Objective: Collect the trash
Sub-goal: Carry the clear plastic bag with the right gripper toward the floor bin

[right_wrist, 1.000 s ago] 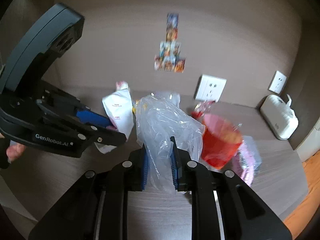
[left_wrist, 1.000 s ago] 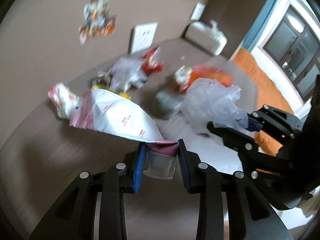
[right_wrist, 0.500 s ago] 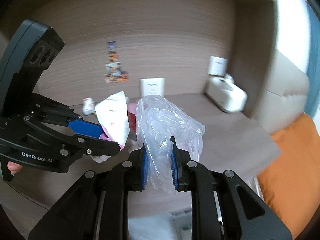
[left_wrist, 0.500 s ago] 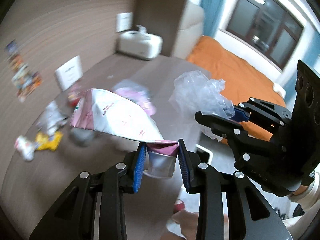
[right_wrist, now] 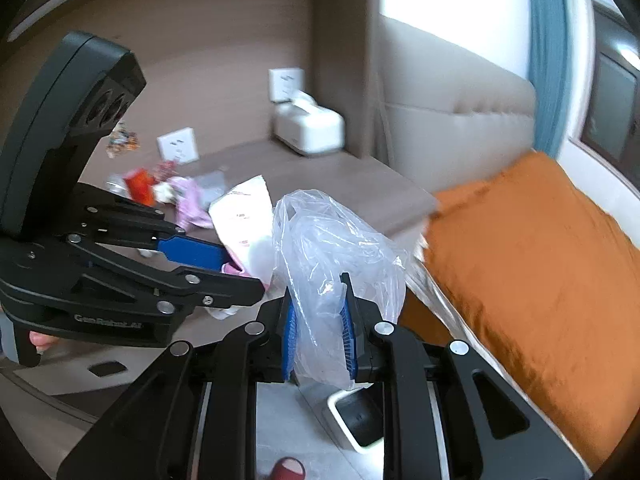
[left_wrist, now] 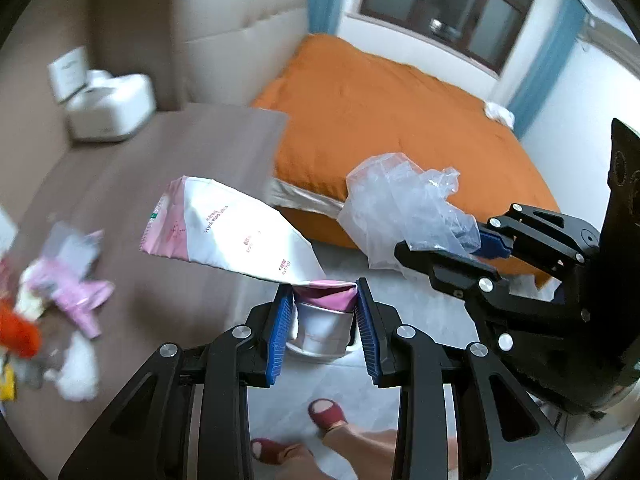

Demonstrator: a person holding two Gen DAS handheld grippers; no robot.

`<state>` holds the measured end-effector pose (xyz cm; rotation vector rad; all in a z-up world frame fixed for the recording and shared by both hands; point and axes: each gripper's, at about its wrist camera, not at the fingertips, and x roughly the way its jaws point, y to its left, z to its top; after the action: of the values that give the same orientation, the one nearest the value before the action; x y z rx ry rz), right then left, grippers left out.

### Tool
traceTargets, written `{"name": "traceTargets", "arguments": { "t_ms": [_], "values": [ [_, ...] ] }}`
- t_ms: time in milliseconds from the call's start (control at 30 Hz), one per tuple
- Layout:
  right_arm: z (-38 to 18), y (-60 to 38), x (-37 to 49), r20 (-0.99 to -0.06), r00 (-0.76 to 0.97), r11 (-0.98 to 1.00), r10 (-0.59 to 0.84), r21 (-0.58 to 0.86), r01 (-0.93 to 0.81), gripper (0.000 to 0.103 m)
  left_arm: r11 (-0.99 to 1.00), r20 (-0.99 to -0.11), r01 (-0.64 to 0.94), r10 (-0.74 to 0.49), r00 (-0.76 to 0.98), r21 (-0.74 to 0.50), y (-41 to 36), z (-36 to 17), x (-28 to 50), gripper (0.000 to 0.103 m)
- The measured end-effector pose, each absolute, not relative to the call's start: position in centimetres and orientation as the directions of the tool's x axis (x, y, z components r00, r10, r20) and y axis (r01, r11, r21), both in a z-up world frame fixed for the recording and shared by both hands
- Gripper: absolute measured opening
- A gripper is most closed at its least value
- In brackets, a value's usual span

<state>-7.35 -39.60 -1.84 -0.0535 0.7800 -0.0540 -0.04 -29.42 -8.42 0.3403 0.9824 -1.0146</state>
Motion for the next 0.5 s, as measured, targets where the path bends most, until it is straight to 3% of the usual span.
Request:
{"name": "traceTargets", "arguments": {
  "t_ms": [500],
  "values": [
    [-11.0,-49.4,-9.4,-0.786,0.594,0.963,-0.169,-0.002,0.271,0.021,0.379,-0.877,0.892,-0.478,-0.039,-0.246,-41.3,-20.1,-2.0,0.029]
  ]
}}
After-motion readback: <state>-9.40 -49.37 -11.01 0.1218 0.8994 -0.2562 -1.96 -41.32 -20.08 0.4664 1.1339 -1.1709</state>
